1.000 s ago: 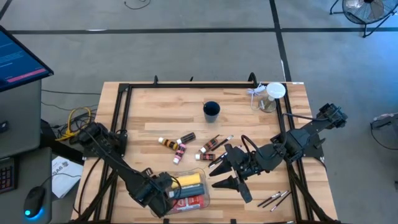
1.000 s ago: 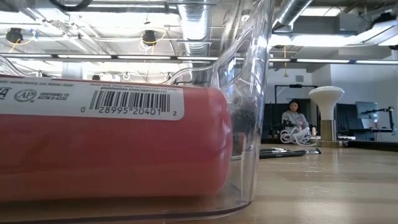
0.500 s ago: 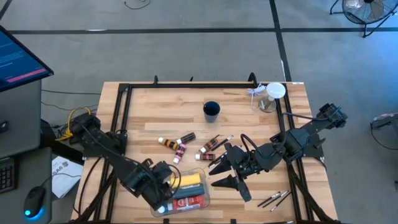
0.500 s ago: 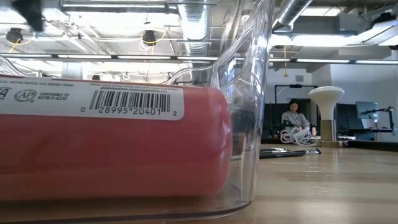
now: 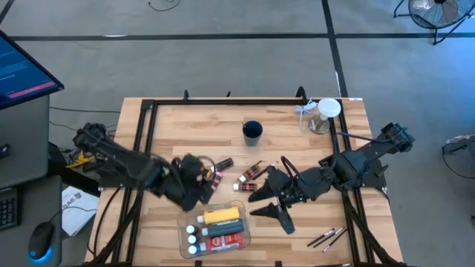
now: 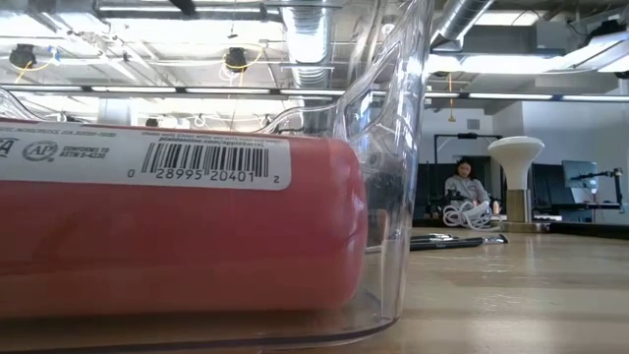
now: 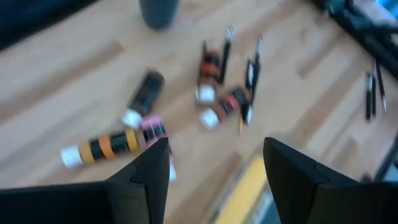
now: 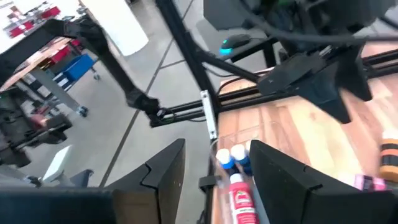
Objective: Pick & Place Paint Supplies
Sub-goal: Put the small brown paint bottle into the transparent bin
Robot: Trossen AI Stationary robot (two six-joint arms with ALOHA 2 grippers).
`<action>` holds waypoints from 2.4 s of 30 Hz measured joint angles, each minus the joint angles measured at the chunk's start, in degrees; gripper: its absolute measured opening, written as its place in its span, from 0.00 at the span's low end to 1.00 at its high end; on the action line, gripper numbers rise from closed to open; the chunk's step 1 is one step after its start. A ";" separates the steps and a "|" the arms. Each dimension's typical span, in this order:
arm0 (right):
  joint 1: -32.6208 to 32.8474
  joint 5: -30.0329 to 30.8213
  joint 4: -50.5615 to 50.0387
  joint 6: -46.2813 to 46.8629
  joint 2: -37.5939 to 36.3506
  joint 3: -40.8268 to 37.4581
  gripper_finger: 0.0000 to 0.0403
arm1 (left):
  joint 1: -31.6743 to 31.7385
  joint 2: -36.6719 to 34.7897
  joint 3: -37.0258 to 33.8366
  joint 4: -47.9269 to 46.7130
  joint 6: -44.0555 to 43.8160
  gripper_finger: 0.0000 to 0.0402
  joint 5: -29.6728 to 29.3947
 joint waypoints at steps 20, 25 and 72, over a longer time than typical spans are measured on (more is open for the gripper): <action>-14.94 -0.76 1.31 6.21 0.00 0.00 0.43 | 20.95 -2.49 -16.10 19.05 41.60 0.46 17.83; -16.77 -0.70 1.95 7.62 0.00 0.00 0.43 | 22.47 -2.49 -23.82 27.42 43.13 0.46 22.50; -17.33 -0.52 1.60 7.26 0.00 0.00 0.43 | 33.18 -13.77 -62.38 57.48 46.37 0.46 32.12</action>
